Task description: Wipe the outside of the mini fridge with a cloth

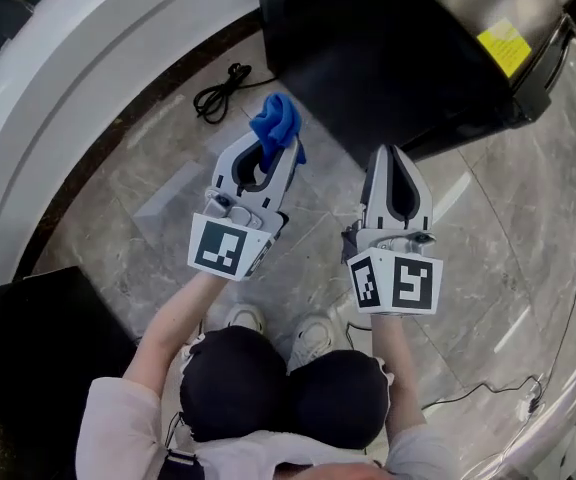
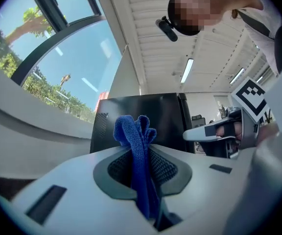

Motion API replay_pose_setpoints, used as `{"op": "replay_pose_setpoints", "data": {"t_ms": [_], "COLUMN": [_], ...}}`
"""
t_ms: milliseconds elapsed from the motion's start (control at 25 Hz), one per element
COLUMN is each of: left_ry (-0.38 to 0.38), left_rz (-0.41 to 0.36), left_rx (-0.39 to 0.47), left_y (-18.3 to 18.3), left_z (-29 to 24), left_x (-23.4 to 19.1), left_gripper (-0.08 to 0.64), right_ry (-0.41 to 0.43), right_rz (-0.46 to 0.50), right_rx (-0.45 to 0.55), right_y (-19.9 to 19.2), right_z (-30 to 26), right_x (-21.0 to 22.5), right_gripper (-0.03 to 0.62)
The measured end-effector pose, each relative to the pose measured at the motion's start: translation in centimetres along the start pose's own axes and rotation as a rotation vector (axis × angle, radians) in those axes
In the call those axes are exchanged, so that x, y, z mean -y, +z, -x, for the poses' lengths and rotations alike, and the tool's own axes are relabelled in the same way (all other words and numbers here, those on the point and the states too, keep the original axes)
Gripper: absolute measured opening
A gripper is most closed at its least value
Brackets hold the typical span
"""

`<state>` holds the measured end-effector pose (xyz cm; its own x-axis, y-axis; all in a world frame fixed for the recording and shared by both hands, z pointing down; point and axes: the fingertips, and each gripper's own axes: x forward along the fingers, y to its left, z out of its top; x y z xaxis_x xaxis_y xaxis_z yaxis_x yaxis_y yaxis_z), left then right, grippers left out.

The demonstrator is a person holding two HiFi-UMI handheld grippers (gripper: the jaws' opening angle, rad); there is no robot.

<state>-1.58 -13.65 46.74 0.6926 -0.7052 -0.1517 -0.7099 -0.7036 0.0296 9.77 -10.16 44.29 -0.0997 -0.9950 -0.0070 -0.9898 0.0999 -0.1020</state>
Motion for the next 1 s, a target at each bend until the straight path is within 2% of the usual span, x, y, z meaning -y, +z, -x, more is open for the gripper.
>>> {"op": "replay_pose_setpoints", "data": {"t_ms": [120, 200, 280, 360, 520, 720, 800, 880, 1000], "left_ry": [0.019, 0.039, 0.061, 0.073, 0.116, 0.164, 0.185, 0.202, 0.211], "left_rz": [-0.031, -0.006, 0.017, 0.020, 0.067, 0.087, 0.093, 0.090, 0.070], "left_rx": [0.019, 0.024, 0.030, 0.014, -0.019, -0.059, -0.082, -0.086, -0.049], "left_y": [2.4, 5.3, 9.8, 15.3, 30.3, 52.5, 60.5, 66.8, 72.8], "left_z": [-1.4, -1.9, -3.0, -3.8, -4.9, -7.1, -6.8, -6.4, -5.1], "left_x": [-2.1, -3.0, -3.8, -3.9, -3.1, -1.3, -0.6, -0.5, 0.2], "left_gripper": [0.060, 0.060, 0.060, 0.060, 0.060, 0.060, 0.060, 0.060, 0.060], "right_ry": [0.007, 0.018, 0.033, 0.039, 0.026, 0.031, 0.029, 0.025, 0.028], "right_rz": [0.042, 0.064, 0.059, 0.033, -0.007, -0.037, -0.030, -0.016, 0.023], "right_rx": [-0.024, -0.072, -0.113, -0.149, -0.191, -0.166, -0.170, -0.150, -0.087], "right_y": [1.4, 2.9, 6.0, 11.0, 25.9, 50.0, 58.5, 65.0, 70.7], "right_z": [-1.6, -2.1, -2.7, -3.0, -2.8, -3.1, -1.8, -0.7, 0.9], "right_x": [0.3, -0.5, -1.7, -2.9, -4.8, -6.2, -7.4, -8.4, -9.2], "right_gripper": [0.012, 0.012, 0.012, 0.012, 0.012, 0.012, 0.012, 0.012, 0.012]}}
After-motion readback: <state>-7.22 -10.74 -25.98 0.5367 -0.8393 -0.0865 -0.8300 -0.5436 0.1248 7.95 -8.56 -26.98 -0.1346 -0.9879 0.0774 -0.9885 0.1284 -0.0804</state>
